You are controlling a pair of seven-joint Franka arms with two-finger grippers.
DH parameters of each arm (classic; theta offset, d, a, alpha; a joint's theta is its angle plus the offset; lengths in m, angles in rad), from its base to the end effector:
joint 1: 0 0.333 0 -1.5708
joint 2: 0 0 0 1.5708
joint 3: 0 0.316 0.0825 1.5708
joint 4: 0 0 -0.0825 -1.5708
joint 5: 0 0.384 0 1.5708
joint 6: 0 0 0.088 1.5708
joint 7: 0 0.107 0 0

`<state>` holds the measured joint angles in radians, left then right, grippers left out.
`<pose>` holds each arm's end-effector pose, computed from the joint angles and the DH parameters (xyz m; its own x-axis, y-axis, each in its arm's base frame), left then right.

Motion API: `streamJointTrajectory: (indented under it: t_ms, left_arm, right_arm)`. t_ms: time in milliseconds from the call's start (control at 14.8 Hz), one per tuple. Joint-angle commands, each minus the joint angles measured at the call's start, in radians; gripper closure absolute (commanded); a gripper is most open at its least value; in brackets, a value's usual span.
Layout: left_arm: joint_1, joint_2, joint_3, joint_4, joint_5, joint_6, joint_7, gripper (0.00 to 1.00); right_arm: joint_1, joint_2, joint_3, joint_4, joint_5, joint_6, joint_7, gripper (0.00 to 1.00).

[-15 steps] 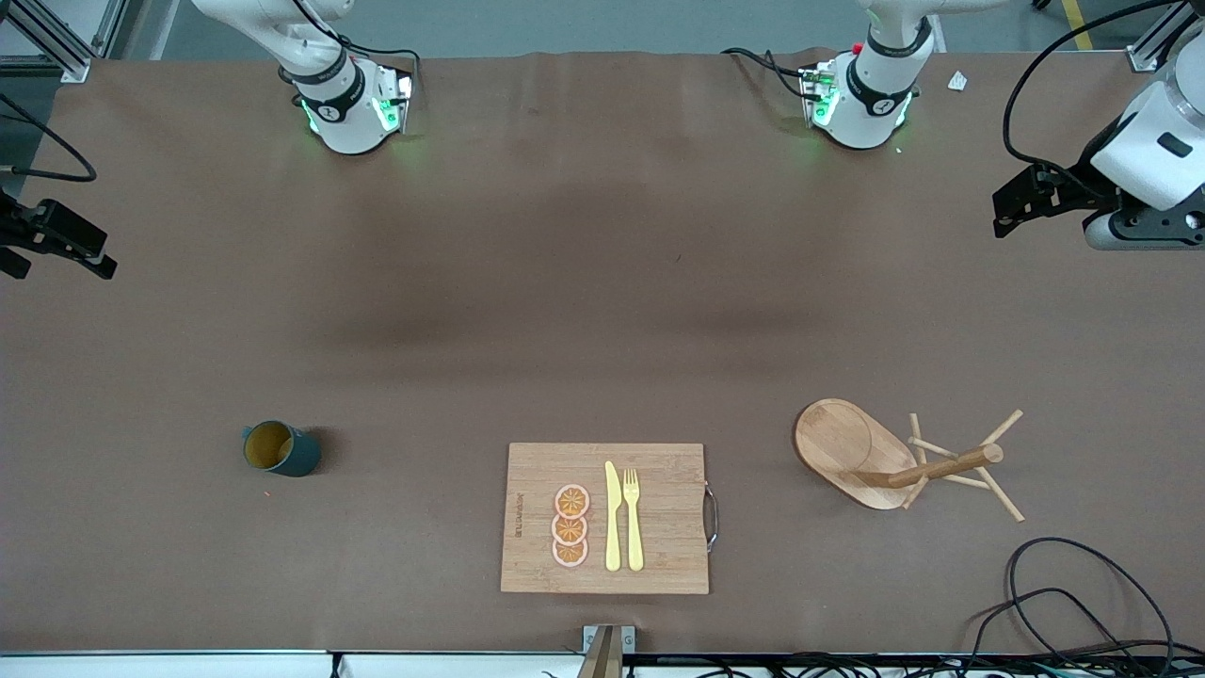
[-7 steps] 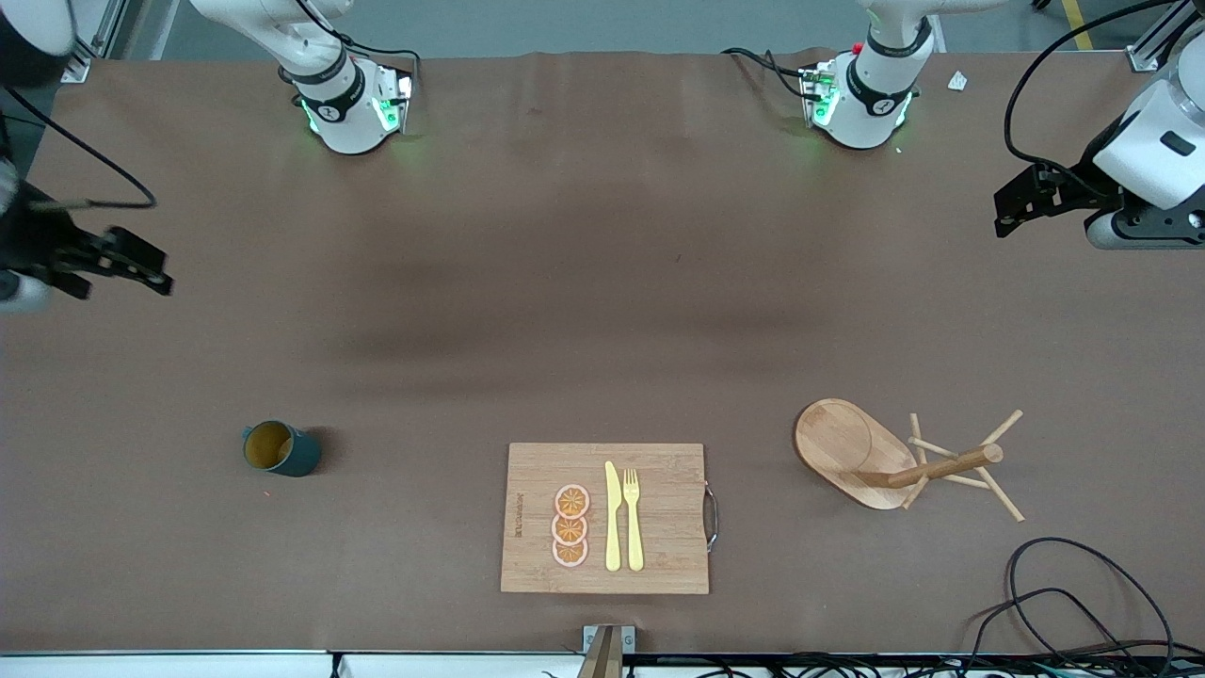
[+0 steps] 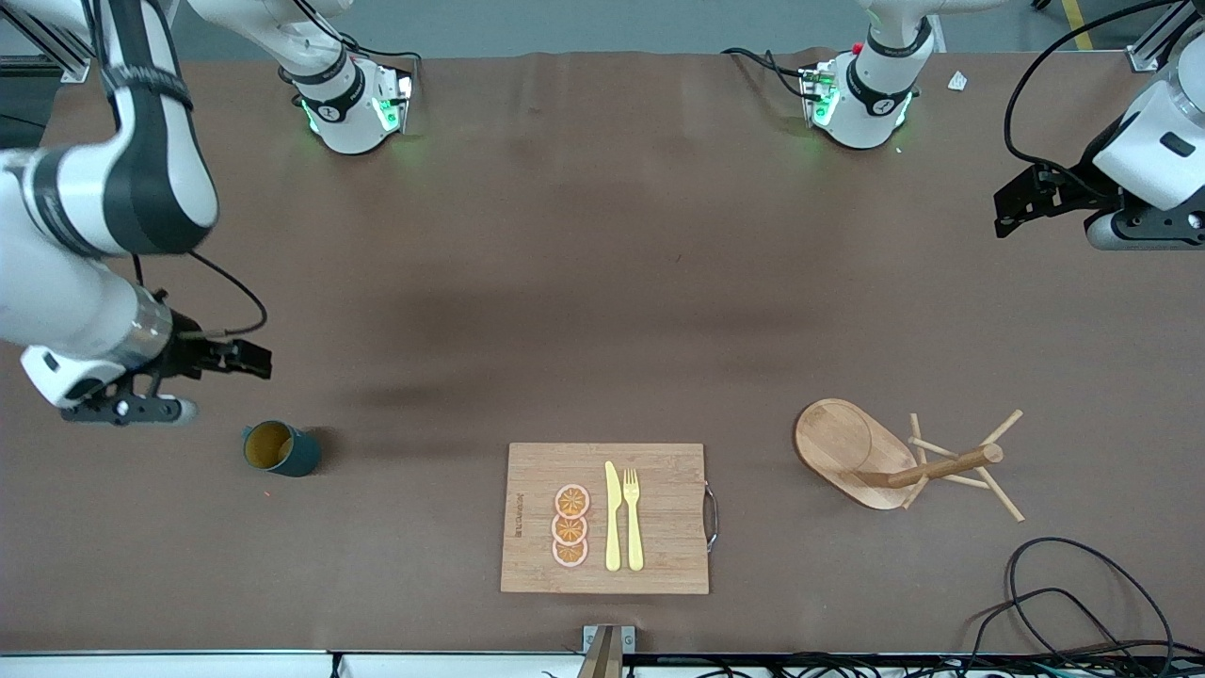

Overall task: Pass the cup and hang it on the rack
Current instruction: 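Reach the right gripper down to the teal mug and grasp its rim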

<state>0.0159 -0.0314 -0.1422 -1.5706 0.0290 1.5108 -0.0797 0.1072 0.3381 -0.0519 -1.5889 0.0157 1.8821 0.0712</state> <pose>0.5347 -0.0659 0.6365 0.9987 -0.0447 -0.0259 -0.0456 -0.9983 -0.0356 0.6531 0.0410 0.4366 0.9989 -0.0186 -0.0441 -0.0184 -0.9998 0.0056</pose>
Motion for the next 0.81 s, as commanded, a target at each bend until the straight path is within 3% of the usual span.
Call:
streamJointTrajectory:
  t_ms: [0, 339, 746]
  left_arm:
    - [0.001, 0.004, -0.003, 0.024, 0.0, -0.02, -0.005, 0.0]
    - [0.004, 0.004, -0.002, 0.023, 0.0, -0.02, -0.005, 0.0]
    - [0.003, -0.021, -0.004, 0.026, -0.014, -0.04, 0.0, 0.0]
  right_arm:
    - [-0.001, 0.088, 0.001, 0.015, -0.005, 0.052, 0.015, 0.0]
    - [-0.006, 0.226, 0.003, 0.017, 0.007, 0.19, 0.016, 0.0]
    - [-0.011, 0.302, 0.001, 0.018, -0.002, 0.301, 0.013, 0.0]
